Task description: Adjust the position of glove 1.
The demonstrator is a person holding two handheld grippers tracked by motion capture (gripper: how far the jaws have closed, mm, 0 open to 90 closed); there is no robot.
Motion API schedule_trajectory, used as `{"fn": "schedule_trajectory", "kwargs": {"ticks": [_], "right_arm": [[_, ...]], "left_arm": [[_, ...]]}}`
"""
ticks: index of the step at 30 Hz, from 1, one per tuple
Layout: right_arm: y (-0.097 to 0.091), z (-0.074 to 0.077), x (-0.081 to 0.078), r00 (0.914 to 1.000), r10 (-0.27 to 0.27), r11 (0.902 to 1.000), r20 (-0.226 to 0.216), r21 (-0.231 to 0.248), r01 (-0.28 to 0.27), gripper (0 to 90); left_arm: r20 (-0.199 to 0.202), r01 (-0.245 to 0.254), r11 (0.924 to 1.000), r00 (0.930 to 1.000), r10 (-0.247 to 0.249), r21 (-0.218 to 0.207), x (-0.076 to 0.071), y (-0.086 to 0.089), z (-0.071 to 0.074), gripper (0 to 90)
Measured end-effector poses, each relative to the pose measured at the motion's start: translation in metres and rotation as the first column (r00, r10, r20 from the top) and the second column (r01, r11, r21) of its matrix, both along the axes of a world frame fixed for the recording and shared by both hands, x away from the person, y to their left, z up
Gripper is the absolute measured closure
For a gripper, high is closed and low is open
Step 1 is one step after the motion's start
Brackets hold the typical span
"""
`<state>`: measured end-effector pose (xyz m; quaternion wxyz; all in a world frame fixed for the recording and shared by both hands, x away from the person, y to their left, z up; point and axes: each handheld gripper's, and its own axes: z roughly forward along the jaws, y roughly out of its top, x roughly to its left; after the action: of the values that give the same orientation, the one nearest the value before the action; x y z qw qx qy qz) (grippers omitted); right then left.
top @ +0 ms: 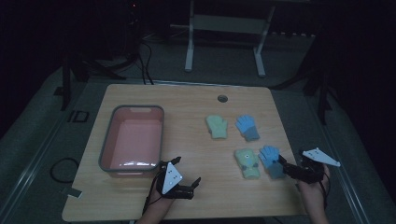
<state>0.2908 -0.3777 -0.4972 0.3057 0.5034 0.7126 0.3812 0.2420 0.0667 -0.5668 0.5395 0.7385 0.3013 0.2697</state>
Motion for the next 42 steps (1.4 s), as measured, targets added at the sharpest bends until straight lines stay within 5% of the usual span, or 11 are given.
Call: {"fn": "schedule_trajectory", "kwargs": {"ticks": [5,7,16,24,42], "right_arm": [[0.003,0.011,0.010,0.9989,0.027,0.9980,-0.038,0.059,-0.024,12.3],[0.009,0.017,0.013,0.9993,0.009,0.9999,-0.035,0.015,-0.008,11.7],[0.022,0.039,0.024,0.9966,0.078,0.9967,-0.027,0.026,-0.077,19.6],[0.044,0.057,0.042,0.9915,0.127,0.9918,-0.028,0.020,-0.127,11.7],[0.092,0.070,0.077,0.9726,0.228,0.9726,-0.044,-0.036,-0.230,13.2]], "left_arm": [[0.001,0.000,1.0000,1.0000,0.000,0.000,0.000,0.000,0.000,1.6],[0.000,0.000,1.0000,1.0000,0.000,-0.002,0.000,0.001,0.000,1.6],[-0.013,0.006,0.9999,0.9999,-0.006,-0.012,0.001,0.001,0.000,1.6],[-0.008,0.003,0.9999,1.0000,-0.003,-0.009,0.000,0.001,0.000,1.6],[-0.006,0.004,1.0000,1.0000,-0.004,0.001,0.000,0.000,0.000,1.6]]}}
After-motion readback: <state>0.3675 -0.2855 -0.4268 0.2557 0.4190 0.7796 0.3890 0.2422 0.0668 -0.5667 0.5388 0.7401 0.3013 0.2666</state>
